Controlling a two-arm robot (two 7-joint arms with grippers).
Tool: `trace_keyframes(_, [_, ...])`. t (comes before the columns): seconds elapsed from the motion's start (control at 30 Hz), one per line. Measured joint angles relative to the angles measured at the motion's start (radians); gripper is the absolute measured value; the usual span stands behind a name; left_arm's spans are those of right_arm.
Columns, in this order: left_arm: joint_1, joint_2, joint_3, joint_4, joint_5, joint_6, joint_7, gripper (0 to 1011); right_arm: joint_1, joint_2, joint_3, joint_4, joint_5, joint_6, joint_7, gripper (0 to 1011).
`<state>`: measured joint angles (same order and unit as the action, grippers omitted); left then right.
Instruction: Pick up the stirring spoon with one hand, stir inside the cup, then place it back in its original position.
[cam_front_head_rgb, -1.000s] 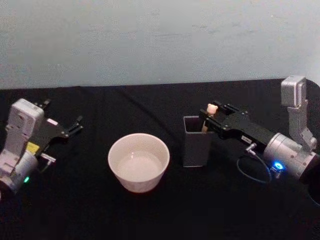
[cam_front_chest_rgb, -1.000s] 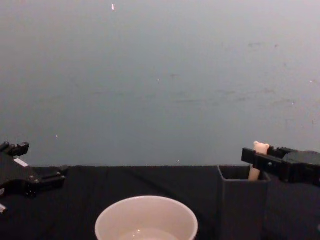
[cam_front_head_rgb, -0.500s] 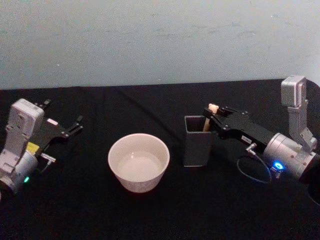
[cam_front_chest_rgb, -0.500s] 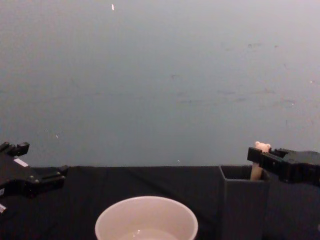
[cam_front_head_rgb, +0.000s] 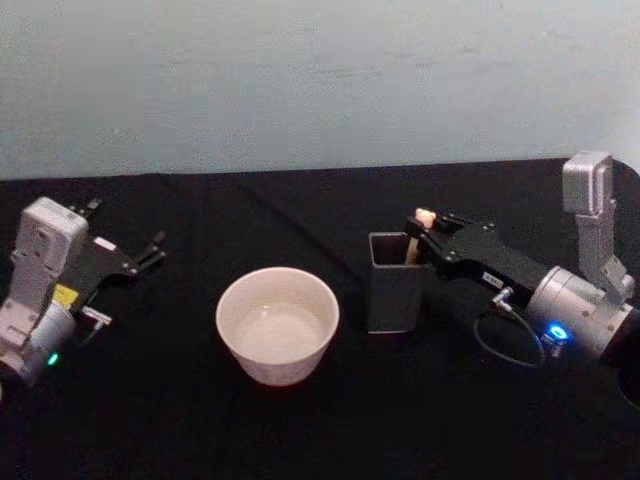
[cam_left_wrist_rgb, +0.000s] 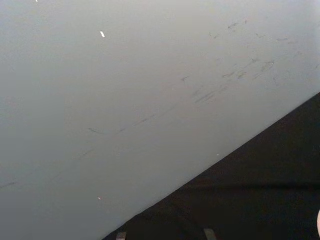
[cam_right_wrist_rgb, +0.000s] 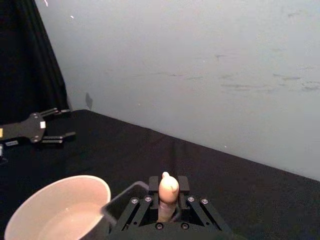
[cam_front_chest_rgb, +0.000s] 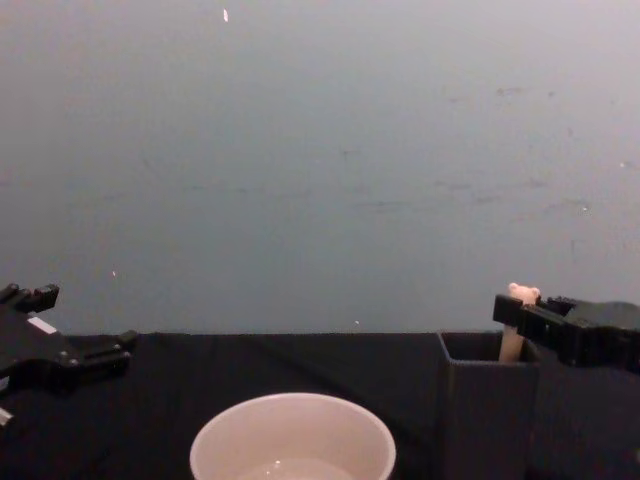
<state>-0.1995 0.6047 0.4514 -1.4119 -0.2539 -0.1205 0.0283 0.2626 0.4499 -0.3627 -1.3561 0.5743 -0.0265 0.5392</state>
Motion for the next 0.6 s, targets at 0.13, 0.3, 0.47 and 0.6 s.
trace_keyframes(0.13, [0.000,0.000,0.000,0.000,0.000,0.000,0.000,1001,-0.002,0.005,0.005,-0.013,0.016,0.001,0.012,216])
trace_keyframes(0.3, [0.000,0.000,0.000,0.000,0.000,0.000,0.000,1001,-0.007,0.013,0.020,-0.041,0.048,0.004,0.021,216])
trace_keyframes(0.47, [0.000,0.000,0.000,0.000,0.000,0.000,0.000,1001,-0.013,0.020,0.042,-0.076,0.100,0.015,0.022,216])
trace_keyframes(0.6, [0.000,0.000,0.000,0.000,0.000,0.000,0.000,1001,-0.013,0.024,0.057,-0.096,0.139,0.021,0.023,216])
